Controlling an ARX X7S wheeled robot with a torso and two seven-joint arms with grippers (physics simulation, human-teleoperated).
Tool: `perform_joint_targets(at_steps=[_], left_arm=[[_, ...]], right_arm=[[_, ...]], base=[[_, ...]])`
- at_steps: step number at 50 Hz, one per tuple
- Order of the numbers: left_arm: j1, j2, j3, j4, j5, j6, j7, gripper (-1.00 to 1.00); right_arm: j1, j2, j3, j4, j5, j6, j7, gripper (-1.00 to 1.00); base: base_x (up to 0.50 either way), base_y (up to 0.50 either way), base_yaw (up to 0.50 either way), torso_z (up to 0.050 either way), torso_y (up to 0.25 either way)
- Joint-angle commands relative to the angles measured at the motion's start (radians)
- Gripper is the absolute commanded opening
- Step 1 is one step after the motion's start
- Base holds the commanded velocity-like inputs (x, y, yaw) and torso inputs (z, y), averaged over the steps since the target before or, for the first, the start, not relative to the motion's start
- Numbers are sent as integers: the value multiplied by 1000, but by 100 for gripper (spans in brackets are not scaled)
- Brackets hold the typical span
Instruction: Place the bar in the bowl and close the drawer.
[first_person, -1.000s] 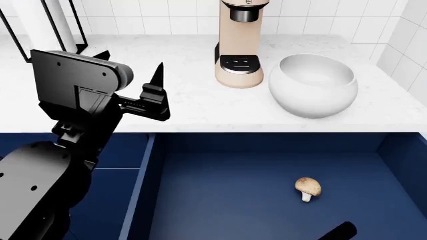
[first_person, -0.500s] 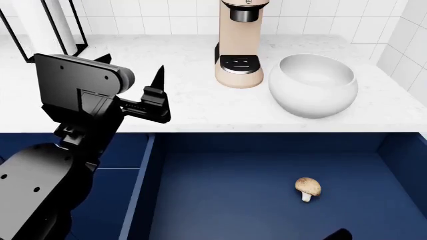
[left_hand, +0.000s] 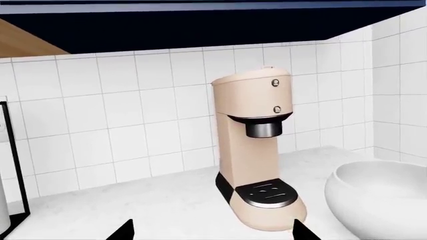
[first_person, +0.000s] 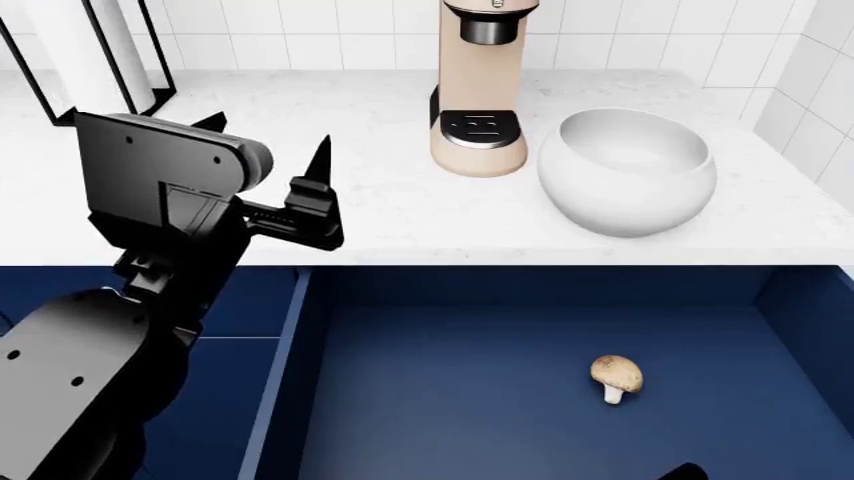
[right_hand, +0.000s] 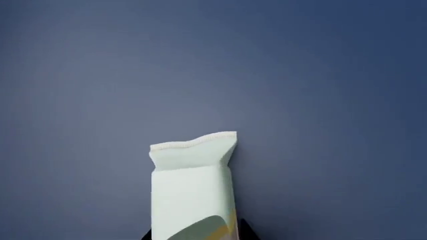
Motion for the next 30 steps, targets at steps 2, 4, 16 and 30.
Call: perform_joint_targets(at_steps=[2,4,16,30], left_arm=[[7,-4,4,-6,-2,12,-3,100],[4,-4,3,-6,-4,9,-4,100],[-1,-10,-2,3,-14,1,-12,100],[-16,-13,-14,19,-31,-20,-24,100]], right_arm=[[-11,-8,-14,1,2,-8,-11,-100],[-11,-4,-8,-13,5,-6,-4,-100],[-14,87,183,-301,129,12,87,-100],[318,204,434,-513,574,188,401,-100]], base=[[0,0,1,0,0],[0,1,1,0,0],[0,0,0,0,0],[0,0,0,0,0]])
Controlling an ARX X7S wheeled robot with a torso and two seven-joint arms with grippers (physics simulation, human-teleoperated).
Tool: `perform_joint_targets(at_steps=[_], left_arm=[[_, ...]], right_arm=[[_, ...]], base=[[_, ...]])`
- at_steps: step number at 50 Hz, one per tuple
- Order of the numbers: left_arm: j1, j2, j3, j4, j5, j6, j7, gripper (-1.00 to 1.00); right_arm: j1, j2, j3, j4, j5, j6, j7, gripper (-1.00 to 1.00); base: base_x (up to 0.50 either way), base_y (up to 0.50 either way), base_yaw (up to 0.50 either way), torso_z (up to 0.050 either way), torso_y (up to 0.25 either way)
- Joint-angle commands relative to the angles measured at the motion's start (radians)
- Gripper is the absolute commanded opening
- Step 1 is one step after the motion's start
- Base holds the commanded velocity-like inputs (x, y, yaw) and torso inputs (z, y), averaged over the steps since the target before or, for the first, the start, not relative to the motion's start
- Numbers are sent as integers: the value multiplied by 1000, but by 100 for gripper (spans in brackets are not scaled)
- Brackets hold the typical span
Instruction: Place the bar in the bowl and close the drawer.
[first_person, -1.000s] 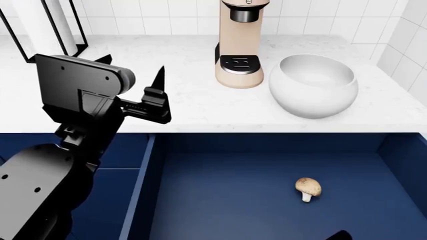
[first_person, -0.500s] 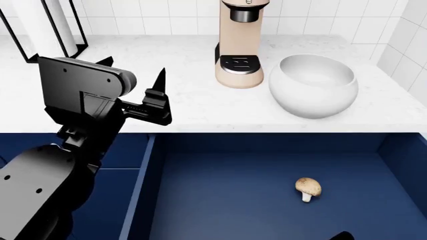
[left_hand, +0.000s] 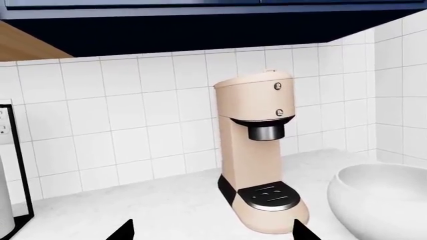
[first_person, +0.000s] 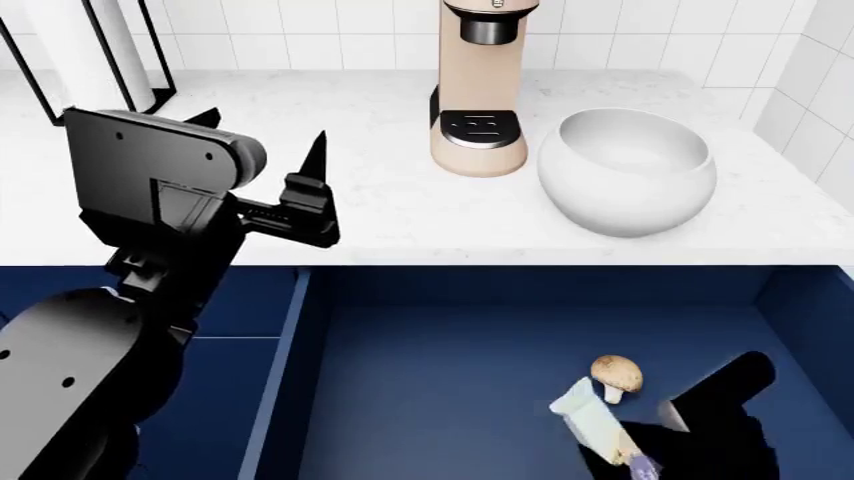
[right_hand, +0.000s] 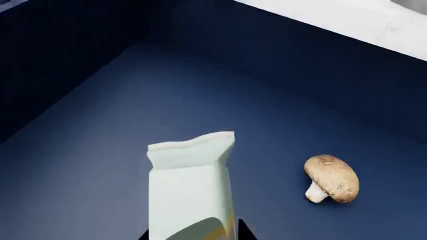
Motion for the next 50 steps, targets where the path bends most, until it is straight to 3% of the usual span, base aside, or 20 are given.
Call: perform_joint_targets(at_steps=[1,9,15,20,33,50], left_arm=[[-10,-3,-6,11,-12,-14,-9,100],[-24,-2,-6,14,-21,-25,-16,100],[-37,-4,-13,19,-30,-37,-21,100],[-47,-3,-15,36,-43,-55,-27,100],[-78,-2,-29,66,-69,-80,-38,100],[-65,-15,-27,52,-70,-50,-34,100]], right_arm=[[275,86,146,-116,331,124,254,-100],[712,135,4,-22,622,194,515,-100],[1042,90,-132,111,725,230,664,-100],[1257,19,-235,243,730,282,702,-100],[1598,-162,-439,542,383,320,503,-100],[1772,-398,-721,1003,-51,49,187,-100]], base=[[0,0,0,0,0],[0,0,0,0,0],[2,0,0,0,0],[0,0,0,0,0],[0,0,0,0,0],[0,0,0,0,0]])
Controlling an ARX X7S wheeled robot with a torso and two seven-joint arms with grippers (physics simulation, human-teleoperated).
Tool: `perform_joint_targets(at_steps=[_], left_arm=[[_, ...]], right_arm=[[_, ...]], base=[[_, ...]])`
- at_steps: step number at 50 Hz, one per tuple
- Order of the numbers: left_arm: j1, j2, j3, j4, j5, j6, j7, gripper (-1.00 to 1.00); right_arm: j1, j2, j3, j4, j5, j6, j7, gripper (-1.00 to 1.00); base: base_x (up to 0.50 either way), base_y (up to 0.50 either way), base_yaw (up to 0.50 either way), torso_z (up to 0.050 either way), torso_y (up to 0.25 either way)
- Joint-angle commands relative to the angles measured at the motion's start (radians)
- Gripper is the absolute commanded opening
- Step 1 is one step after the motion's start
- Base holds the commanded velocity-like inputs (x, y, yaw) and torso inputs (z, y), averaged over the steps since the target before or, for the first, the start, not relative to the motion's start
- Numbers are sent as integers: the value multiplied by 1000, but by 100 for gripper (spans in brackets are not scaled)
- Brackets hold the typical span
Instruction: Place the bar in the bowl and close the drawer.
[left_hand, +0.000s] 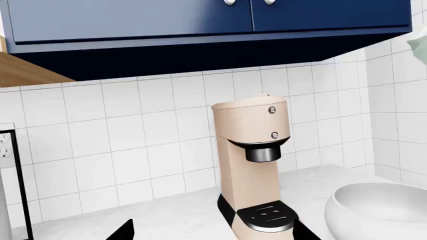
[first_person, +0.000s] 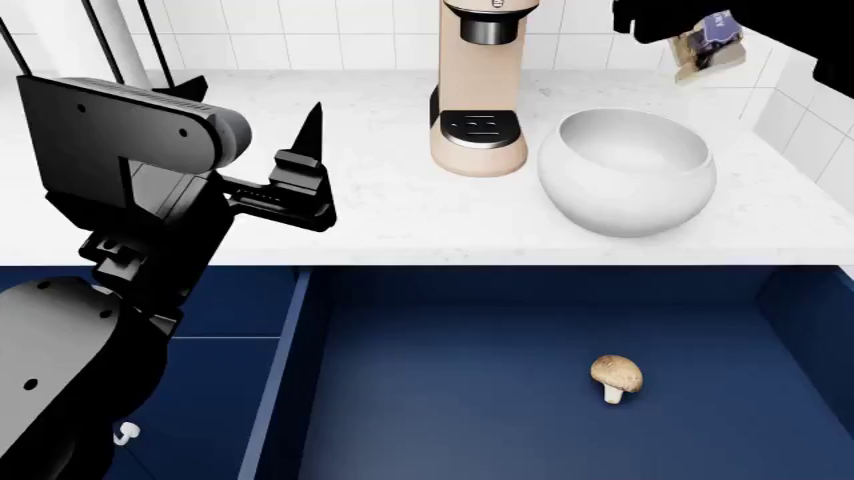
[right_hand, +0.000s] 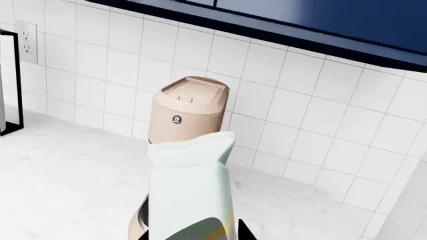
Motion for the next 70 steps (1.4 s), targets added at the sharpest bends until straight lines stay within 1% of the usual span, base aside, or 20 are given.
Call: perform_joint_targets(at_steps=[1,14,20,34,44,48,70], left_arm=[[6,-7,-3,-5,-5,14,2,100],[19,-18,-11,-19,-6,33,4,100],[27,-22,-18,-19,-11,36,3,100],[25,-31,-28,-17,-21,38,-1,100],[48,-40,-27,-28,-15,62,2,100],[70,-41,-25,-32,-8,84,4,100],[75,-47,-18,-40,-14,92,-4,100]], right_arm=[[122,-154,-168,306,-253,-164,-180,-100],[95,-306,-205,693,-396,-445,-283,-100],[66,-353,-207,829,-434,-557,-305,-100],[56,-488,-199,1254,-507,-842,-376,-100],[8,-493,-143,1273,-569,-859,-366,-100],[-13,-489,-104,1273,-605,-861,-364,-100],[-42,-473,108,1273,-816,-841,-370,-100]], base=[[0,0,0,0,0],[0,0,0,0,0],[0,0,0,0,0],[0,0,0,0,0],[0,0,0,0,0],[0,0,0,0,0],[0,0,0,0,0]])
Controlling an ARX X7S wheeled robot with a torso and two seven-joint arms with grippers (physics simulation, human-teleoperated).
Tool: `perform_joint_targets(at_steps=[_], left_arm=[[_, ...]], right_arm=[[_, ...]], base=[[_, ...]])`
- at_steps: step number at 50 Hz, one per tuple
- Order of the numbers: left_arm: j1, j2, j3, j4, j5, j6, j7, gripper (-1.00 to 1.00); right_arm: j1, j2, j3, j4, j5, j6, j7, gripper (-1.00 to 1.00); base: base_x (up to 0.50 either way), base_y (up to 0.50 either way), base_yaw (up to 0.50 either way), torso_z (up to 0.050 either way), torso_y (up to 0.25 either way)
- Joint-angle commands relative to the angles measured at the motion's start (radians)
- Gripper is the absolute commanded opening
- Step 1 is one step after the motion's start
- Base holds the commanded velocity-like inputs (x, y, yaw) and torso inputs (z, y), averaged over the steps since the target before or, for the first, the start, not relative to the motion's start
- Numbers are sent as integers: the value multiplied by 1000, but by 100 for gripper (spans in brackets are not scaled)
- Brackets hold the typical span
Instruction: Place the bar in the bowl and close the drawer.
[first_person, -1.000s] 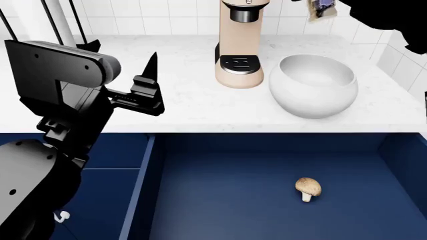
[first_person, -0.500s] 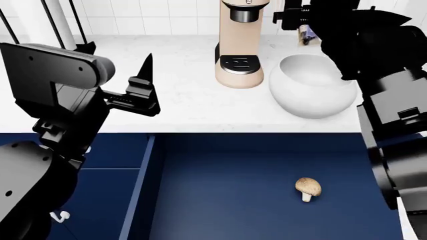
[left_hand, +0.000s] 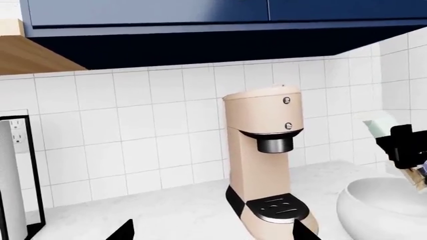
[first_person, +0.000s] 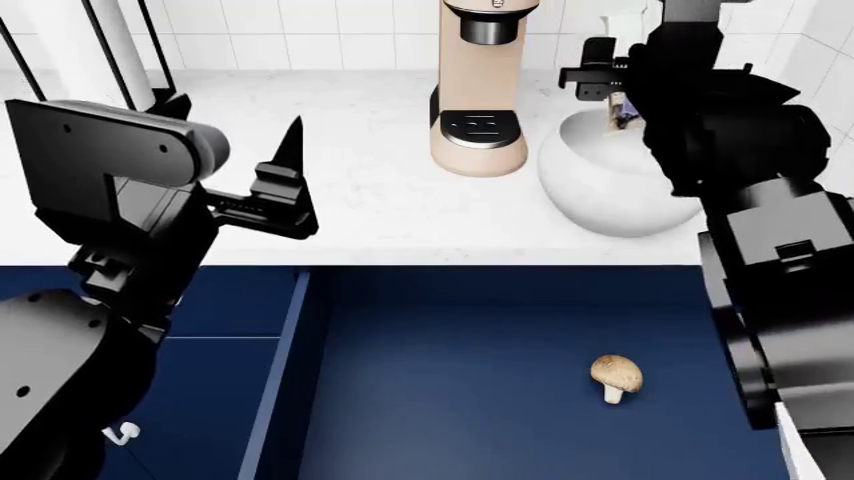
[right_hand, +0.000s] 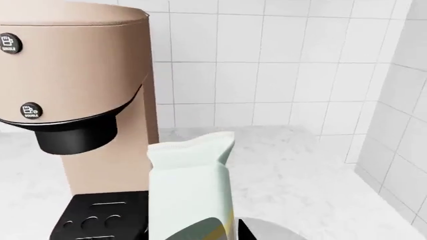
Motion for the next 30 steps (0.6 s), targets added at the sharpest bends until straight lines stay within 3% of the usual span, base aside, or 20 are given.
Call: perform_joint_targets(at_steps=[1,28,30], left_arm=[[6,-4,4,-3,-1,8,-4,100],[-31,-12,-12,21,-23,8,-21,100],[-28,-16,-3,21,-15,18,-19,100]], right_arm=[[-9,3,104,6,-117,3,-11,-100],[57,20,180,-97,-207,95,-25,-100],[55,20,180,-94,-206,92,-25,-100]], base=[[0,0,0,0,0],[0,0,0,0,0],[7,0,0,5,-250]])
